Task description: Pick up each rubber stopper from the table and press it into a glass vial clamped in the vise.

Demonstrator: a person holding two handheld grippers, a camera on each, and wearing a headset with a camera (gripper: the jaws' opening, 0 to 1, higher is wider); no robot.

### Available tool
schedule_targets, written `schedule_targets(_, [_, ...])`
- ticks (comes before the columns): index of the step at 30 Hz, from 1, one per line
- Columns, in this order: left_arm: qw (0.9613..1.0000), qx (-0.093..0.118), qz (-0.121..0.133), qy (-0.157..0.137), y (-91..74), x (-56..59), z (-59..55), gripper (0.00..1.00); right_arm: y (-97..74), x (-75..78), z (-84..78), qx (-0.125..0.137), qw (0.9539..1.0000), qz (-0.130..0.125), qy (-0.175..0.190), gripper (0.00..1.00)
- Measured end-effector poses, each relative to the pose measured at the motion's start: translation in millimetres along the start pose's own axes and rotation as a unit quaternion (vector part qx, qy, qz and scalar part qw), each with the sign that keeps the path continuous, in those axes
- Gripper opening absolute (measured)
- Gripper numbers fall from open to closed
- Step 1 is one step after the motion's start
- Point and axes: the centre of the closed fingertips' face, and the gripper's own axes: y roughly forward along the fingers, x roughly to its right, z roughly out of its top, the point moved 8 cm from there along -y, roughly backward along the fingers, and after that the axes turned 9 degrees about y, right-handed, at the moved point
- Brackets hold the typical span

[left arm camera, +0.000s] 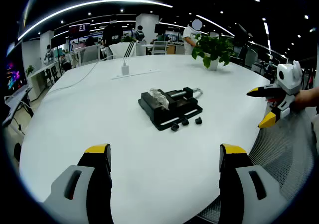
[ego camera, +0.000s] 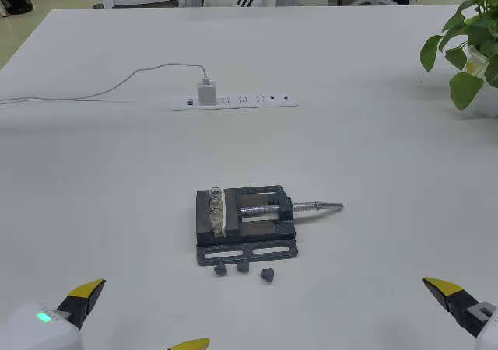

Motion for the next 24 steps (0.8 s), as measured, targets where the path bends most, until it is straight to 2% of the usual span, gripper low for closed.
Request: schedule_targets(24, [1.0000,0.002,-0.004,0.006,-0.1,3.4,0.2,0.86,-0.7,-0.1,0.7,0.004,1.0000,-0.001,-0.002,0.94])
